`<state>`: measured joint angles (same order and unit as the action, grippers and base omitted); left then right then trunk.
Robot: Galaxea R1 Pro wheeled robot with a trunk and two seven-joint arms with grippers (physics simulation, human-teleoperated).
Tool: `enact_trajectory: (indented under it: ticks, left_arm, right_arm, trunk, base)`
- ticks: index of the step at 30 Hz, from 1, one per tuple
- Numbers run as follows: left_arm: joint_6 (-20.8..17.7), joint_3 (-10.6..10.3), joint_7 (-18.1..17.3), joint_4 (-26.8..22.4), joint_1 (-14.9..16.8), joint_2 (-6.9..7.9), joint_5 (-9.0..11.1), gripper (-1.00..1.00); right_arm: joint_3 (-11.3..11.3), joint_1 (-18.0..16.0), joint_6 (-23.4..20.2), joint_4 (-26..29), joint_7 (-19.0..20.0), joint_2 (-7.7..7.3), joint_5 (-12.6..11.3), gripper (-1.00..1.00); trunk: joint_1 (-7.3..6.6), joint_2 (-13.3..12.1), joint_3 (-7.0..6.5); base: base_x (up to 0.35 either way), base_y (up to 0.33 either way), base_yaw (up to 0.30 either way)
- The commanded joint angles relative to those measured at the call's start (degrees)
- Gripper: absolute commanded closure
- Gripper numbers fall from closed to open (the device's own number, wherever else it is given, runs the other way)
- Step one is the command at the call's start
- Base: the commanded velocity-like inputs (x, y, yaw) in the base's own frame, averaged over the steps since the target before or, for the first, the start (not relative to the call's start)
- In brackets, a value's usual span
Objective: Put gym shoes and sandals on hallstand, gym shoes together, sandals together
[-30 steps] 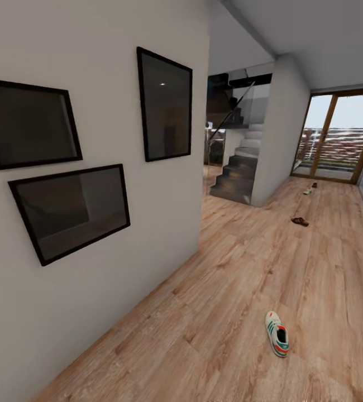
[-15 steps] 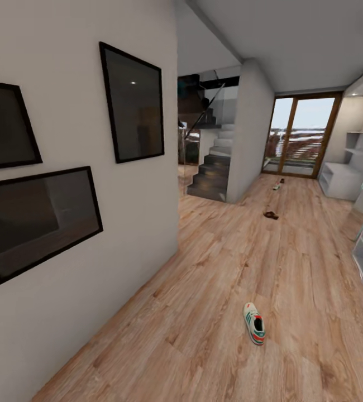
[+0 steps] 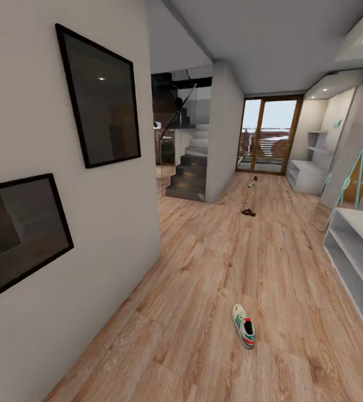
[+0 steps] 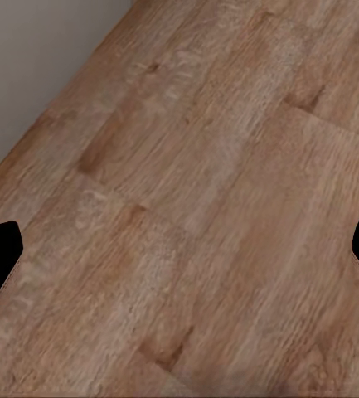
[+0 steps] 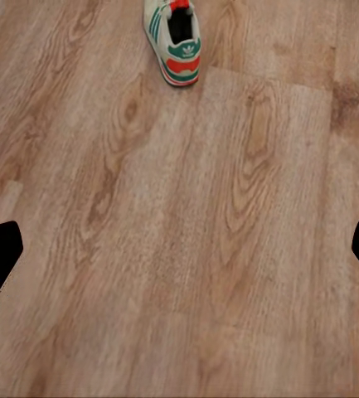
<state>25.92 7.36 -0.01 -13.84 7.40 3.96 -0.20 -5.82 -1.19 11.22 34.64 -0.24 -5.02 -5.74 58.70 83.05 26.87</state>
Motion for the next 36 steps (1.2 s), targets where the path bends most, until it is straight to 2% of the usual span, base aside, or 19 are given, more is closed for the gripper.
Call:
enact_trajectory:
  ticks: [1, 19, 36]
  left_arm:
    - [0.2, 0.1, 0.0, 0.0, 0.0, -0.01, 0.0, -1.0]
    - [0.2, 0.0, -0.1, 0.0, 0.0, -0.01, -0.1, -1.0]
    - [0.1, 0.0, -0.1, 0.0, 0.0, -0.04, -0.2, -1.0]
  right_arm:
    - [0.1, 0.0, 0.2, 0.0, 0.0, -0.01, -0.6, -1.0]
    - [0.0, 0.0, 0.2, 0.1, 0.0, 0.01, -0.6, -1.0]
    - [0.4, 0.0, 0.2, 0.1, 0.5, 0.01, -0.6, -1.0]
  trunk:
    - [0.03, 0.0, 0.06]
    - [0.03, 0.0, 0.06]
    - [0.03, 0.0, 0.06]
  base:
    - [0.283, 0.22, -0.272]
    - [0.292, 0.203, -0.17]
    - [0.329, 0.075, -0.025]
